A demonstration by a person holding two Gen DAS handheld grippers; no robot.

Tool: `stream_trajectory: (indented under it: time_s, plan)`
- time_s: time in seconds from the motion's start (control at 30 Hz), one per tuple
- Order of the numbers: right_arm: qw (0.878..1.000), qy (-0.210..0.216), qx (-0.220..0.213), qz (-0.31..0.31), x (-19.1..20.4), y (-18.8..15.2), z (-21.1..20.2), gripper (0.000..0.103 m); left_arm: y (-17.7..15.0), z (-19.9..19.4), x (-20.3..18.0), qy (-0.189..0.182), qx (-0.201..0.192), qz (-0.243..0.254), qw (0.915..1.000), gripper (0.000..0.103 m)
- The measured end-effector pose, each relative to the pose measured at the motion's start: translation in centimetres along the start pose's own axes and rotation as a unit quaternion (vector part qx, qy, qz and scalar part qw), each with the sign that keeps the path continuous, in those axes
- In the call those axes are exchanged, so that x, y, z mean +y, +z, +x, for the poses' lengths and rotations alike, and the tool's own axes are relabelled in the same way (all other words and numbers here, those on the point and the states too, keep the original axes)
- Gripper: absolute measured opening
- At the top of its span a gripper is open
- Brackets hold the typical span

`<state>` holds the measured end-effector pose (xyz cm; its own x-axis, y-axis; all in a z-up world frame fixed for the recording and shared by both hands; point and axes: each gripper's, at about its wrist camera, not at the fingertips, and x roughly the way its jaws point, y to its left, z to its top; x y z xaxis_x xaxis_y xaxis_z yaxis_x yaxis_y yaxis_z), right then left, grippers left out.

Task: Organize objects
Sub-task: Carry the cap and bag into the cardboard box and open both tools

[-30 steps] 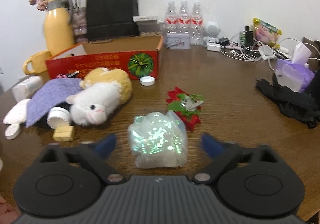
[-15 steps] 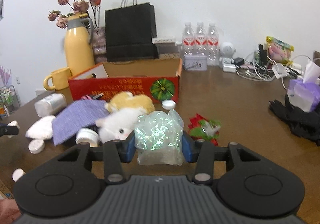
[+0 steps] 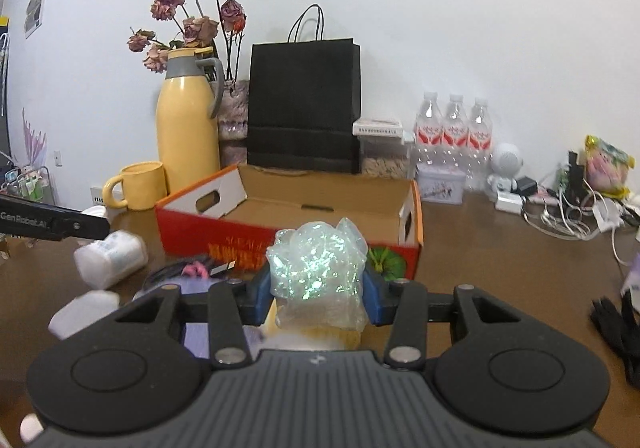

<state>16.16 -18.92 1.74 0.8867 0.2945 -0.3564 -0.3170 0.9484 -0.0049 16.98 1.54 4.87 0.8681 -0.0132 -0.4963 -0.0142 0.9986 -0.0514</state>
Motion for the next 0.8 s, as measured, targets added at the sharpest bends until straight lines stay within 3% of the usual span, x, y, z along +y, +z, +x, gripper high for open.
stream_trajectory:
  time_s: [0.33, 0.67, 0.8]
  plan:
    - [1.0, 0.013, 0.005, 0.014, -0.4, 4.2, 7.5, 0.044, 4.5, 6.3, -1.3, -0.003, -0.01, -0.012, 0.9999, 0.039]
    - [0.999, 0.014, 0.034, 0.035, -0.8, 6.0, 14.3, 0.042, 7.4, 12.2, -1.8, 0.022, -0.012, -0.022, 0.9994, 0.039]
    - [0.998, 0.008, 0.048, 0.033, -0.9, 6.3, 16.2, 0.043, 7.9, 14.0, -2.4, 0.039, -0.014, -0.005, 0.9991, 0.039]
